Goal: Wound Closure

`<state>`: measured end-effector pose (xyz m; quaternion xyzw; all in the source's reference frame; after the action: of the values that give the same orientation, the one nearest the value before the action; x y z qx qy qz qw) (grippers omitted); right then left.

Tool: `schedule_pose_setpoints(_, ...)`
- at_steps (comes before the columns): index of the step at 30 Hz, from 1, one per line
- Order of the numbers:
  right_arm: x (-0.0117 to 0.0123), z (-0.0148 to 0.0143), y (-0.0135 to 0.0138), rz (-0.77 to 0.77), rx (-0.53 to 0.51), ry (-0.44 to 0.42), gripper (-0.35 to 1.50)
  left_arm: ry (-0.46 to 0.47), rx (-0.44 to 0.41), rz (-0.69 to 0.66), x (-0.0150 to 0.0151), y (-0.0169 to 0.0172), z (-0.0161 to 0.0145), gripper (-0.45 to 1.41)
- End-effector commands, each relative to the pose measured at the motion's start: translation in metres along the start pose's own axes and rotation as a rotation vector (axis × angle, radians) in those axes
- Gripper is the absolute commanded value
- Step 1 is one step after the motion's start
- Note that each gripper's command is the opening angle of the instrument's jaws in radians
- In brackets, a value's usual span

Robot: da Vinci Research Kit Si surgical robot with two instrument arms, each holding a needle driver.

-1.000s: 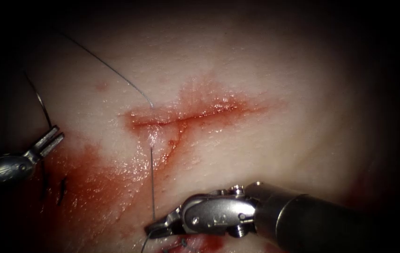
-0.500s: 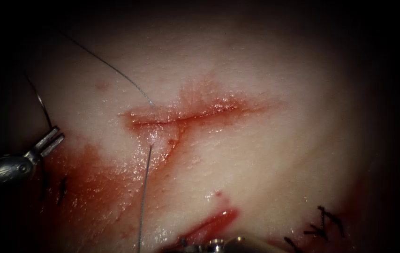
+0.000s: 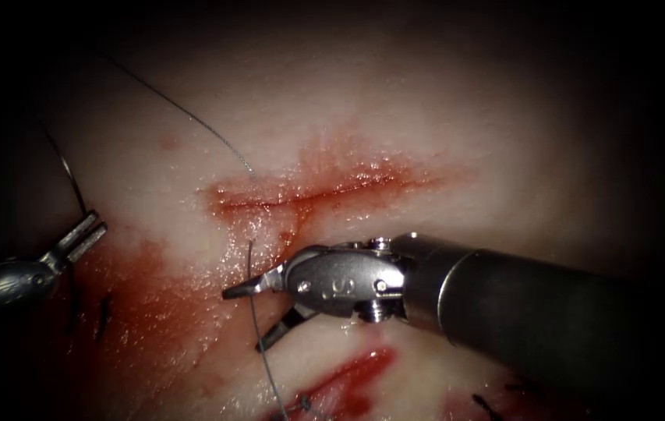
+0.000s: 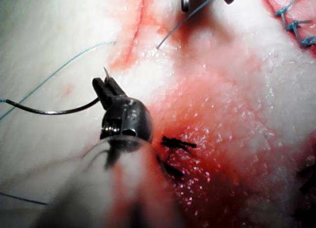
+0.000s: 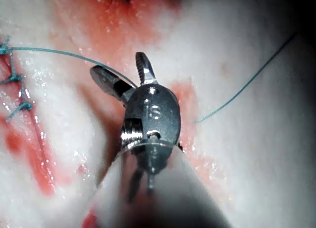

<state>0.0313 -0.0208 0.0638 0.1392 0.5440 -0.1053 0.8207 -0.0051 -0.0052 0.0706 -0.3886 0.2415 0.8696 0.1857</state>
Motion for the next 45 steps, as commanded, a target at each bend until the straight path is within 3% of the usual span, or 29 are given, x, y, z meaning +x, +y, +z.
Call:
schedule_pose_setpoints(1,-0.0007,0.0005,0.0014,-0.005,-0.005,-0.002,1.06,0.002,0.002,0.001,-0.0001,-0.0001,0.0009,-0.45)
schedule_pose_setpoints(3,-0.0017,0.0006,0.0023,-0.007,-0.015,-0.009,1.03,0.001,0.0,0.002,-0.0001,-0.0001,0.0009,-0.45)
schedule_pose_setpoints(8,-0.0075,0.0034,0.0048,-0.023,-0.062,-0.05,1.03,0.0,0.0,-0.001,-0.0002,0.0001,0.0009,-0.45)
schedule_pose_setpoints(13,-0.0098,0.0053,0.005,-0.018,-0.071,-0.054,0.94,0.0,0.0,-0.001,-0.0002,0.0001,0.0009,-0.45)
schedule_pose_setpoints(14,-0.01,0.0055,0.0049,-0.015,-0.072,-0.051,0.83,0.0,0.0,0.0,-0.0003,0.0001,0.0009,-0.45)
schedule_pose_setpoints(15,-0.0104,0.0059,0.0047,-0.021,-0.063,-0.047,0.21,0.0,0.0,0.0,-0.0003,0.0001,0.0009,-0.45)
schedule_pose_setpoints(16,-0.0104,0.0059,0.0047,-0.021,-0.063,-0.047,0.21,0.0,0.0,0.0,-0.0003,0.0001,0.0009,-0.45)
schedule_pose_setpoints(17,-0.0105,0.006,0.0045,-0.024,-0.049,-0.035,-0.3,0.0,0.0,0.0,-0.0003,0.0001,0.0009,-0.45)
schedule_pose_setpoints(20,-0.0105,0.0058,0.0042,-0.027,-0.02,-0.063,-0.35,0.0,0.0,0.0,-0.0003,0.0001,0.0008,-0.45)
schedule_pose_setpoints(29,-0.0075,0.0017,-0.0005,-0.045,0.045,-0.028,-0.35,-0.001,-0.002,0.002,-0.0003,0.0002,0.0008,-0.45)
schedule_pose_setpoints(30,-0.0057,0.0002,-0.0029,-0.047,0.067,-0.018,-0.35,-0.001,-0.002,0.002,-0.0003,0.0002,0.0008,-0.45)
schedule_pose_setpoints(31,-0.0057,0.0002,-0.0029,-0.047,0.067,-0.018,-0.35,-0.001,-0.002,0.002,-0.0003,0.0002,0.0008,-0.45)
schedule_pose_setpoints(32,-0.0044,-0.0007,-0.0049,-0.054,0.11,-0.009,-0.35,0.001,-0.003,0.002,-0.0003,0.0002,0.0008,-0.45)
schedule_pose_setpoints(39,0.0009,-0.0019,-0.0114,-0.091,0.216,0.016,-0.35,0.001,-0.003,0.002,-0.0003,0.0002,0.0008,-0.45)
schedule_pose_setpoints(43,0.0059,-0.0024,-0.0165,-0.126,0.36,0.013,-0.35,0.001,-0.002,0.002,-0.0003,0.0003,0.0008,-0.45)
schedule_pose_setpoints(45,0.007,-0.0024,-0.017,-0.132,0.374,0.019,-0.35,0.0,-0.002,0.002,-0.0003,0.0003,0.0008,-0.45)
